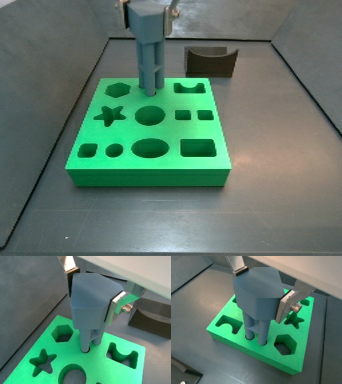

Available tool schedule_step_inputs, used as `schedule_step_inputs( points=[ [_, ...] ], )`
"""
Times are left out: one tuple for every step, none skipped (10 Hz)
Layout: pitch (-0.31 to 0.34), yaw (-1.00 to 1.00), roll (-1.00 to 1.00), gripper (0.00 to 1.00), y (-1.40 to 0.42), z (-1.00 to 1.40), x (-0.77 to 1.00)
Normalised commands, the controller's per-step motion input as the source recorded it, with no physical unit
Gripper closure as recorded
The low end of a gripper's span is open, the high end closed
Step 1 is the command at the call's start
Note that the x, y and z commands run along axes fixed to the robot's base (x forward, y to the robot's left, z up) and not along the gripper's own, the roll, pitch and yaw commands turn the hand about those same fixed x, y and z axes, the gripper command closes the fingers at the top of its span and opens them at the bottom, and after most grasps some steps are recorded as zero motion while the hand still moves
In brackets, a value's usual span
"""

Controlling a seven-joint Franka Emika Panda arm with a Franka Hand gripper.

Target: Insert the 3 prong object.

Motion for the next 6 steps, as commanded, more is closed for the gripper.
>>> schedule_step_inputs(
  points=[
    [-0.033, 0.29, 0.00, 1.00, 0.05, -0.68, 0.01],
    [-0.026, 0.35, -0.03, 1.00, 0.00, -0.73, 0.11],
    [0.000, 0.24, 0.00, 1.00, 0.00, -0.73, 0.25],
    [0.024, 0.01, 0.00, 1.00, -0.04, -0.56, 0.30],
    [0.000, 0.00, -0.06, 1.00, -0.04, -0.19, 0.01],
    [0.000, 0.00, 0.00, 1.00, 0.00, 0.00, 0.00]
  ],
)
